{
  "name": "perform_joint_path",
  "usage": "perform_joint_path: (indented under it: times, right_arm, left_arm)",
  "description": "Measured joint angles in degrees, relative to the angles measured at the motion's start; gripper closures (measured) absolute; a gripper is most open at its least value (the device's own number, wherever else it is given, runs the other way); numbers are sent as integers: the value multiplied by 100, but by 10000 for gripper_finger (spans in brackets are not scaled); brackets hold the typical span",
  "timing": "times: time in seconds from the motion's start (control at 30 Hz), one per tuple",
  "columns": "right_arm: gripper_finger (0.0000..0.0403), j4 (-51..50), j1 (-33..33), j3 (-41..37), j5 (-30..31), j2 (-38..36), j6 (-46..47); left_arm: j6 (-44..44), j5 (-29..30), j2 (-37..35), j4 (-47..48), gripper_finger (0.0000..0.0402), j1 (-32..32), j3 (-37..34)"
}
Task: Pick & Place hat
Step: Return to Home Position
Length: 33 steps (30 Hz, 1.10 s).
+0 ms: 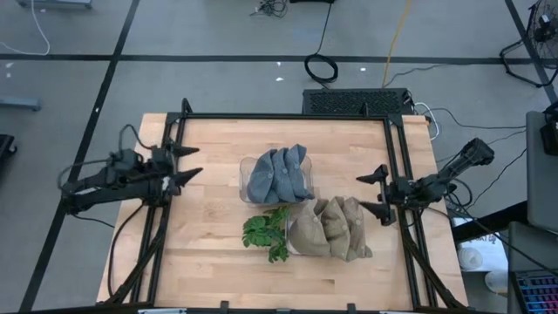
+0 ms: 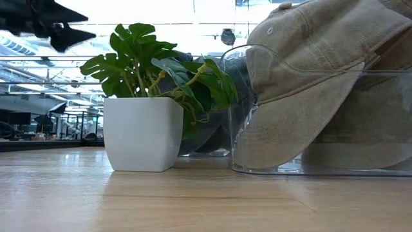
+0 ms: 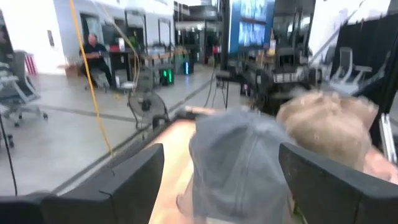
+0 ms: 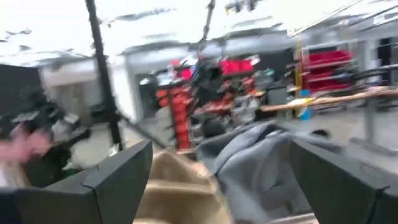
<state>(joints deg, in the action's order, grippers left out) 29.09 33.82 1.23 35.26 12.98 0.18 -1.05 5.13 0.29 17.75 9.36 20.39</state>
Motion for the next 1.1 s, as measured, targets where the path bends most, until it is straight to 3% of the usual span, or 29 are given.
perform_joint_path:
  times: [0.37, 0.67, 0.9, 1.1]
  right_arm:
    - [41, -168, -4, -13, 310, 4, -180]
    - [41, -492, -3, -17, 1752, 5, -99]
    - [41, -1342, -4, -24, 2456, 3, 515]
    - [41, -2573, -3, -24, 2481, 6, 1760]
  left_arm:
    - [-360, -63, -2, -1075, 89, -8, -780]
    - [-505, -68, -2, -3200, 77, -6, -1918]
    - [-556, -73, 0, -3150, 83, -13, -1974]
    - [-780, -77, 0, -2918, 88, -13, -1975]
